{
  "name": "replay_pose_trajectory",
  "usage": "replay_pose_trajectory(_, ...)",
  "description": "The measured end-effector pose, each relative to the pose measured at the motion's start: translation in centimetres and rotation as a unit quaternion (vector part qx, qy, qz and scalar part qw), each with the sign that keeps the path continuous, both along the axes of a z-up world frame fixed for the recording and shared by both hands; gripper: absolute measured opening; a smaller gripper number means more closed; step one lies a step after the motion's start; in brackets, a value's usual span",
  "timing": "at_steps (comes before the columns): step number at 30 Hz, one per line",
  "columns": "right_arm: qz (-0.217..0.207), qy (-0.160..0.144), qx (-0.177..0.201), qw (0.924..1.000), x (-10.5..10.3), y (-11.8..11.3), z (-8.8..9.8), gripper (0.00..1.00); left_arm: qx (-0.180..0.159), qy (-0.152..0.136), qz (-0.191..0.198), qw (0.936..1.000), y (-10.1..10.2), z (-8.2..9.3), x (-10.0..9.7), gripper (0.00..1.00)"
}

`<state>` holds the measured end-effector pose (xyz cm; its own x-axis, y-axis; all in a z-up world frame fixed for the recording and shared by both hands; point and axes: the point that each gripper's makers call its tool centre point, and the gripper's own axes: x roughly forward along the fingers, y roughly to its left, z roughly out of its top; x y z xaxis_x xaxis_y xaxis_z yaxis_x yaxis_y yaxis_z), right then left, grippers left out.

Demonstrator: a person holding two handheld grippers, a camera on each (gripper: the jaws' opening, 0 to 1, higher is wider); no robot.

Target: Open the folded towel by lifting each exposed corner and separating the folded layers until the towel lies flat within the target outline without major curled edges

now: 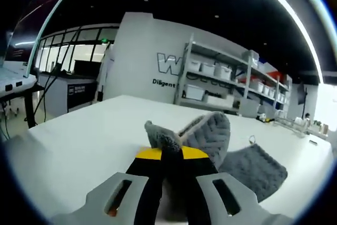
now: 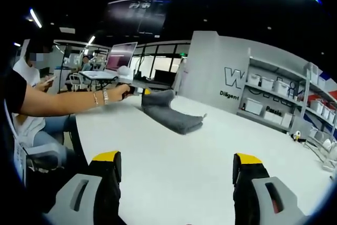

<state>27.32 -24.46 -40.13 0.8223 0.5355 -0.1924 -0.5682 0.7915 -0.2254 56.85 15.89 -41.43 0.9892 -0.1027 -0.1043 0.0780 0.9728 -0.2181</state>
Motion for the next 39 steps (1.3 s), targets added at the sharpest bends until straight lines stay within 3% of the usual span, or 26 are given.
replay_pose_trajectory(27, -0.005, 0.000, -0.008, 1.0000, -0.2, -0.3, -0.1, 0.88, -0.010, 0.035, 0.025, 0.9990, 2.5, -2.4, -1.1, 0.10)
replay_pose_trajectory(34, -0.004, 0.002, -0.011, 0.9999, -0.2, -0.3, -0.3, 0.88, 0.002, 0.048, 0.037, 0.9982, 3.0, -3.1, -1.2, 0.11)
replay_pose_trajectory(39, -0.005, 0.000, -0.014, 0.9999, -0.2, -0.3, -0.2, 0.88, 0.031, 0.061, 0.041, 0.9968, 3.4, -3.8, -1.3, 0.11)
